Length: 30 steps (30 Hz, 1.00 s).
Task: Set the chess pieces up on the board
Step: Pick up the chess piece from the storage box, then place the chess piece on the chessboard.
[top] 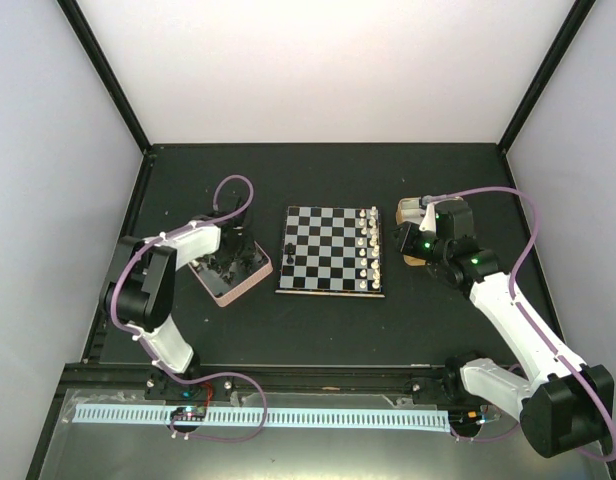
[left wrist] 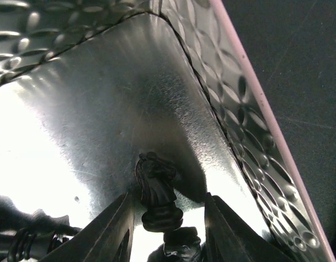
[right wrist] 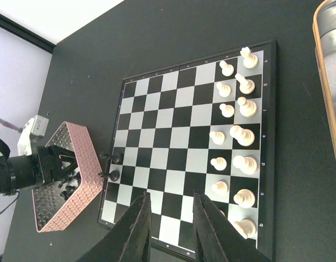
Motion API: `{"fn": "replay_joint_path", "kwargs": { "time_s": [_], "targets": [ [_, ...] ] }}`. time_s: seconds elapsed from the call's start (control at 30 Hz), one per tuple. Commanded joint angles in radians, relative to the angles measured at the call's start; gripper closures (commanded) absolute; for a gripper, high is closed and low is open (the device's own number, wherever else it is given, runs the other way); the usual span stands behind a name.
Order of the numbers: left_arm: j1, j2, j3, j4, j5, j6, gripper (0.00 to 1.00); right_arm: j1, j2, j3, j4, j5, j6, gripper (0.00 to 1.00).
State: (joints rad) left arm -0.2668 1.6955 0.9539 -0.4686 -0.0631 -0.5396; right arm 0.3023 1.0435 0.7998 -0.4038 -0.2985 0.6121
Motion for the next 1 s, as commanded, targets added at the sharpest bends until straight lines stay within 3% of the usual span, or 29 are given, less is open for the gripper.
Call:
{"fn": "replay_joint_path", "kwargs": {
  "time_s": [0.0,0.43,0.7,0.83,0.97],
  "targets": [
    [0.011,0.026,0.043,0.02,-0.007,-0.012,0.65,0.001,-0.004,0.01,0.008,-0.011,0.007,0.77],
    [0.02,0.044,0.043,0.023,-0.001,-0.007,0.84,0.002,-0.018,0.007,0.001,-0.008,0.008,0.77],
    [0.02,-0.132,0.03,0.0,0.004,0.013,0.86,0.002,-0.008,0.026,0.016,-0.078,0.0,0.77],
    [0.017,-0.277,0.023,-0.001,0.086,0.027,0.85,0.001,0.022,0.035,0.081,-0.223,0.006,0.76],
    [0.0,-0.39,0.002,0.07,0.279,0.092,0.85,0.017,0.069,0.048,0.166,-0.355,0.047,0.73]
  ]
}}
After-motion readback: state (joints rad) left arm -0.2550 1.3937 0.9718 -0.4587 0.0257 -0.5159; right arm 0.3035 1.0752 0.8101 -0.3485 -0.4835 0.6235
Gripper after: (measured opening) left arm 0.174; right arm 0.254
